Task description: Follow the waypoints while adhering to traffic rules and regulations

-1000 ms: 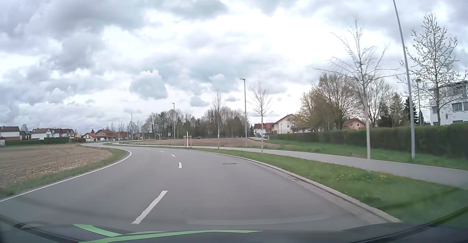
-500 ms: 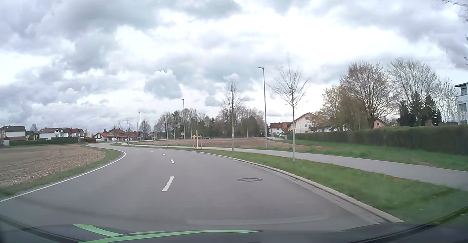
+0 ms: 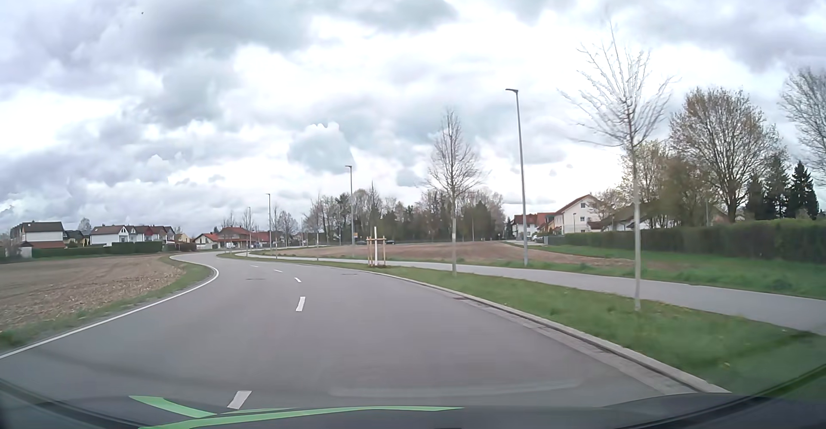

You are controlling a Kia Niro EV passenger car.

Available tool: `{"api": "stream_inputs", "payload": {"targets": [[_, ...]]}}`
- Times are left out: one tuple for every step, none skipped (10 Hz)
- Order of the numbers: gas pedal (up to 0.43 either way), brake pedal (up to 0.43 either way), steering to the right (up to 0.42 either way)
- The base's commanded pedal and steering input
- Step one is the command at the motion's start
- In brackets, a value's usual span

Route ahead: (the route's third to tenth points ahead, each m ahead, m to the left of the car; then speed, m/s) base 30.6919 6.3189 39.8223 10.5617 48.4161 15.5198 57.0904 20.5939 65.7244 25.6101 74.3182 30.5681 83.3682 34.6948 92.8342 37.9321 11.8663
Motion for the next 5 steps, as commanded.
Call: {"api": "stream_inputs", "payload": {"targets": [[0.087, 0.0, -0.061], [0.087, 0.0, -0.061], [0.087, 0.0, -0.061], [0.087, 0.0, -0.061], [0.087, 0.0, -0.062]]}}
